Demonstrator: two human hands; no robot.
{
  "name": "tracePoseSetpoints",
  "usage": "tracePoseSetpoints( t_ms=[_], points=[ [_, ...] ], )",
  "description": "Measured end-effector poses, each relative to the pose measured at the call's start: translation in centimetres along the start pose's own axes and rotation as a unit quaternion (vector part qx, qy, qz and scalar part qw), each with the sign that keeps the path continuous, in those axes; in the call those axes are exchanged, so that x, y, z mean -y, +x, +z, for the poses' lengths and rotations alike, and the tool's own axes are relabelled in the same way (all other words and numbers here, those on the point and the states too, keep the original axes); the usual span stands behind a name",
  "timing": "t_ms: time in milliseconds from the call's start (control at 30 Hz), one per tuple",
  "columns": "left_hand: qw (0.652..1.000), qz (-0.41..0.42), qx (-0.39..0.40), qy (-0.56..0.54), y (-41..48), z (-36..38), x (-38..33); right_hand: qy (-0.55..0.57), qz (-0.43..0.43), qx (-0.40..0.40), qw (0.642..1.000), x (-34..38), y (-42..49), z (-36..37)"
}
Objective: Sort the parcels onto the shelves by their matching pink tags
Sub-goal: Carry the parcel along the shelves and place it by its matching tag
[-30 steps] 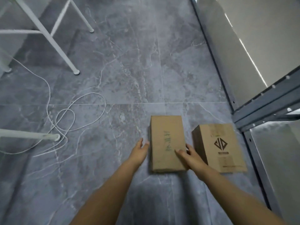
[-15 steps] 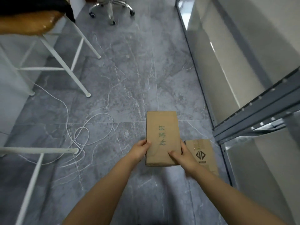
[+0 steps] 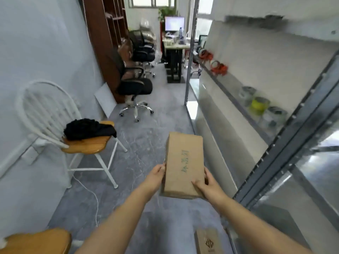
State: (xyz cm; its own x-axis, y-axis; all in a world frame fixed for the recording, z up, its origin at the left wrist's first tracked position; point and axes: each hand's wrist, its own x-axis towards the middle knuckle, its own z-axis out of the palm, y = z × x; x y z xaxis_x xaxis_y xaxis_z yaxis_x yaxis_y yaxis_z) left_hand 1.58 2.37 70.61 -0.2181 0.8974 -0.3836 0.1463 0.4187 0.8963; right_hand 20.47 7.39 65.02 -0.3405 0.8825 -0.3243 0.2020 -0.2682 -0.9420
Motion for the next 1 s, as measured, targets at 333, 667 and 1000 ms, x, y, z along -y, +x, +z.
tracePoseSetpoints(
  t_ms=[333,667,1000],
  points=[
    [0.995,0.085,-0.041,-0.034,-6.6,-5.8,-17.6,0.104,-0.111,-0.047,0.987,20.1,-4.2,-0.4],
    [0.981,0.155,-0.078,-0.086,-10.2,-10.0,-21.8,0.026,-0.159,-0.033,0.986,27.1,-7.5,0.6],
    [0.959,0.236,-0.140,-0.073,-11.7,-9.6,-23.7,-0.004,-0.182,0.007,0.983,30.7,-10.4,1.3]
  ],
)
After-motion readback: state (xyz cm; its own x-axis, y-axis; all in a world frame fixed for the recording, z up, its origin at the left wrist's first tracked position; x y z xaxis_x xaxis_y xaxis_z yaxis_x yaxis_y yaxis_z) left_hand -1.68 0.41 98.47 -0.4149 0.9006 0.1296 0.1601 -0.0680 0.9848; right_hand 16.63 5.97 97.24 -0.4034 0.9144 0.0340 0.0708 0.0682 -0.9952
